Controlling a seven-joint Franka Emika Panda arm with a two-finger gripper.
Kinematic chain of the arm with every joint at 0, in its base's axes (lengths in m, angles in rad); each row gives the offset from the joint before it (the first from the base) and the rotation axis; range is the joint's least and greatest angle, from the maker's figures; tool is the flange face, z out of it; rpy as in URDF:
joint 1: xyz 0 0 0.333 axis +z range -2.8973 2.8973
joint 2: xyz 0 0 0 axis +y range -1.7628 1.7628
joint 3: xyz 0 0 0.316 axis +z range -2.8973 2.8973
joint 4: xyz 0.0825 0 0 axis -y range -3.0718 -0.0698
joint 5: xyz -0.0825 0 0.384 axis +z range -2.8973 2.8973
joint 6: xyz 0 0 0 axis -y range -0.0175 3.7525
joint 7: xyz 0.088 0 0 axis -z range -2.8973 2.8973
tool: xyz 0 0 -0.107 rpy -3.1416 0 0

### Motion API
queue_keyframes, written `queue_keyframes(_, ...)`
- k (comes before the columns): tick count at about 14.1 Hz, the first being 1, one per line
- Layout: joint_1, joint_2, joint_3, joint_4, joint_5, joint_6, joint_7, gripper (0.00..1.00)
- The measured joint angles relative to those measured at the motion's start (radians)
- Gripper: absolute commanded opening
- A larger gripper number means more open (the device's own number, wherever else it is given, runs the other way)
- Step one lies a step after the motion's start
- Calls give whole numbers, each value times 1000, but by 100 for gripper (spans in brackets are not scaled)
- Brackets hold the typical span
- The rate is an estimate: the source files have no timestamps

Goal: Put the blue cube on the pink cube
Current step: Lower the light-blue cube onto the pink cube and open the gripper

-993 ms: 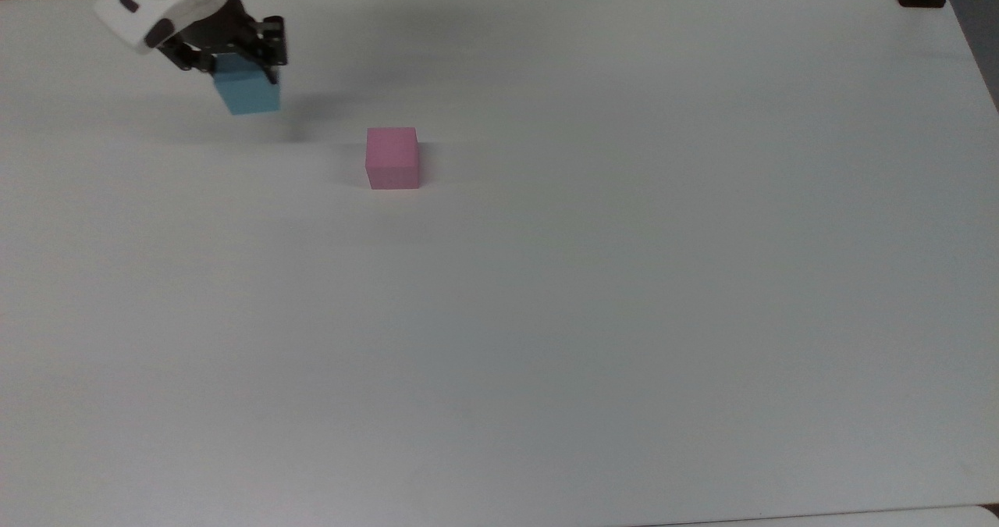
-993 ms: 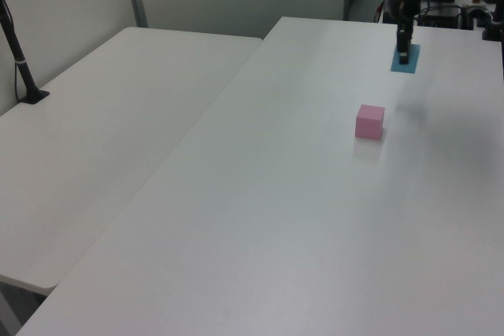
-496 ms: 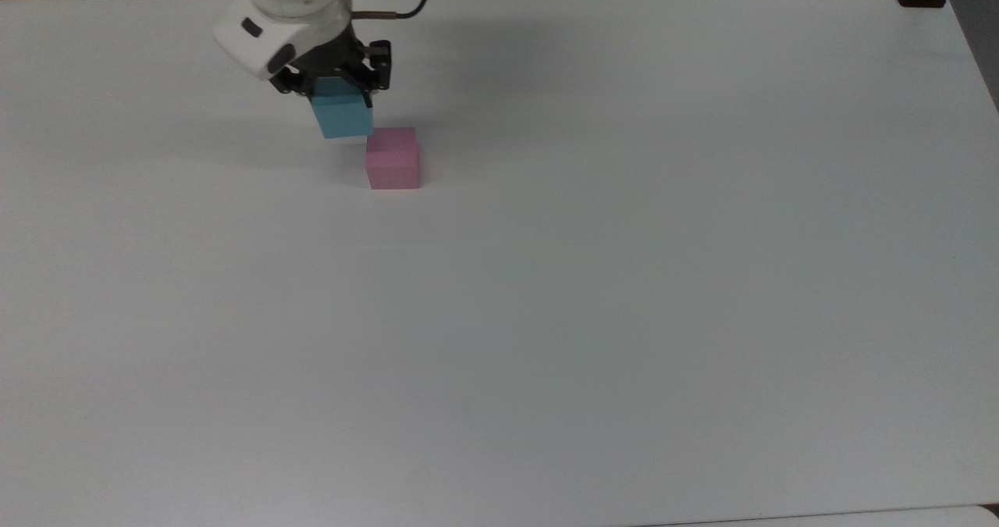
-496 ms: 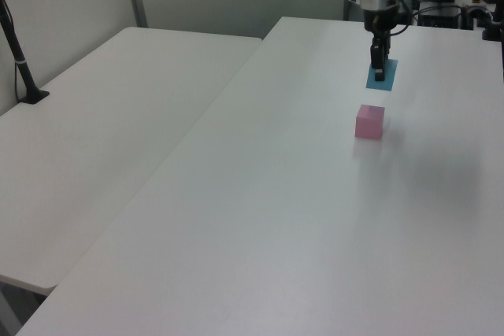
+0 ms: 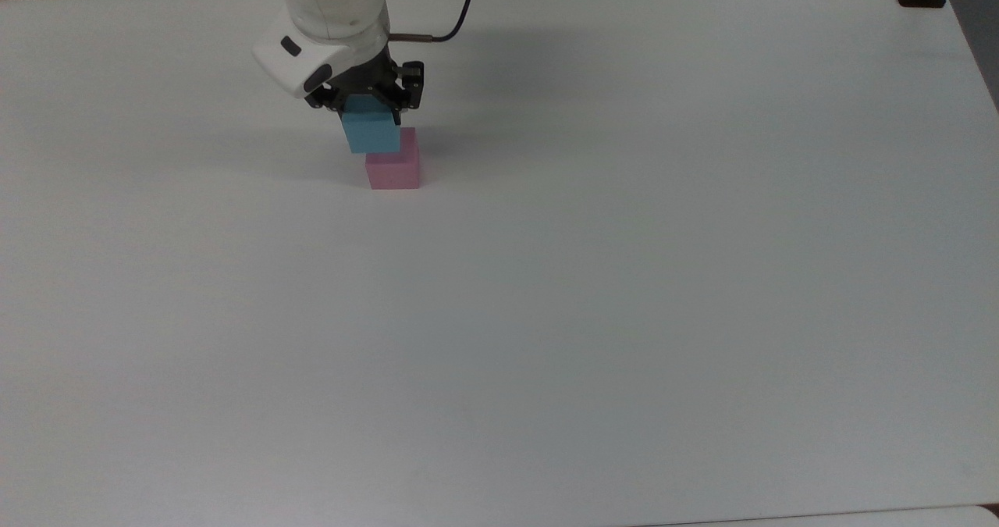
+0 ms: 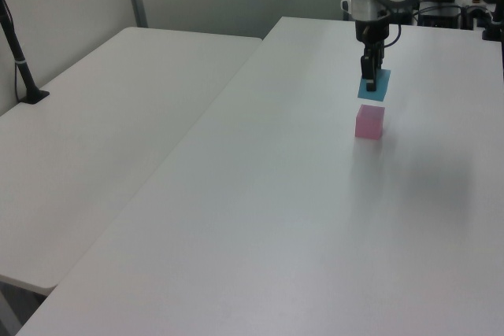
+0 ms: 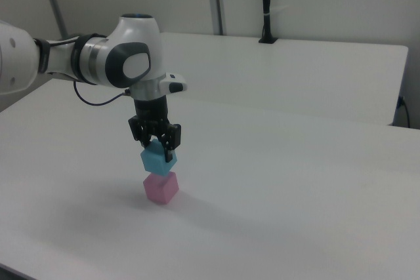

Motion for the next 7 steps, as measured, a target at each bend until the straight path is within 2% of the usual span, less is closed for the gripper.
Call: queue_keyframes(7, 16, 45, 0, -3, -53, 20, 39, 63)
